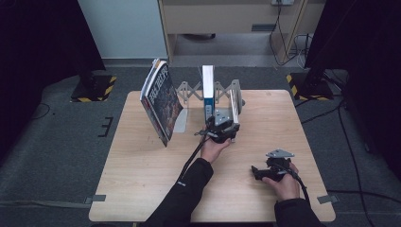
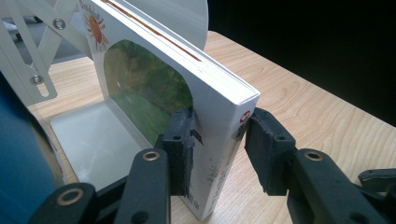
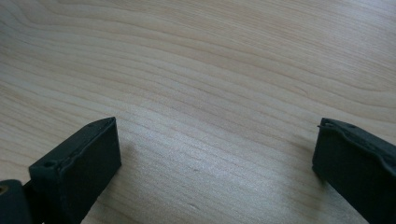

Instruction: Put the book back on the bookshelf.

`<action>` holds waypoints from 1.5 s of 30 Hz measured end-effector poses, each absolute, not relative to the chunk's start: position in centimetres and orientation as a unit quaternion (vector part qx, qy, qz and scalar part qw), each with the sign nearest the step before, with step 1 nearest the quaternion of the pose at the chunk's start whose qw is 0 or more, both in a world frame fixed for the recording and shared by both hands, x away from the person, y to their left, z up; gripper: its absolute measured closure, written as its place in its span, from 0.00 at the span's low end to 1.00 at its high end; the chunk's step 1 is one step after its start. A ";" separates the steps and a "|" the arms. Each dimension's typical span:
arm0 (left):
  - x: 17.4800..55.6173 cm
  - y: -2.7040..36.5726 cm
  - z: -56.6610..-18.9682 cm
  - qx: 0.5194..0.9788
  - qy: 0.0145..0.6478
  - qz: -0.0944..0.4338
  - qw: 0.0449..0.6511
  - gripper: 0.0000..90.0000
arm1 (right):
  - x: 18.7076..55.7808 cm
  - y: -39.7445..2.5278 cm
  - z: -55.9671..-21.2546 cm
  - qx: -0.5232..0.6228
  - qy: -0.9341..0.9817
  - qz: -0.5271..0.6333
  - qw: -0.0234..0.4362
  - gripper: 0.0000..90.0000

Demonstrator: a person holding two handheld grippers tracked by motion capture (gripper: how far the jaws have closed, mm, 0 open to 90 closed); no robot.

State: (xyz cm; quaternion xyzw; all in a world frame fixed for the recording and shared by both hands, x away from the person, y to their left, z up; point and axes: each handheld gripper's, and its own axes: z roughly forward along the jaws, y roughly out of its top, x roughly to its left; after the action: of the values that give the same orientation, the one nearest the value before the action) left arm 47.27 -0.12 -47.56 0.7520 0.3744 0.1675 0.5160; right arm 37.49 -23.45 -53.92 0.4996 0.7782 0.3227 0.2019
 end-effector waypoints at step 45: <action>39.9 8.8 -45.4 0.801 0.331 0.150 0.475 0.48 | 37.5 -23.4 -53.9 0.500 0.778 0.323 0.202 0.01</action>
State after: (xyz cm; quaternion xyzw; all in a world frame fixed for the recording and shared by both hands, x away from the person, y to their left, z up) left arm 39.94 8.80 -45.36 0.8013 0.3308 0.1505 0.4752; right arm 37.49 -23.45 -53.92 0.4996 0.7781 0.3229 0.2018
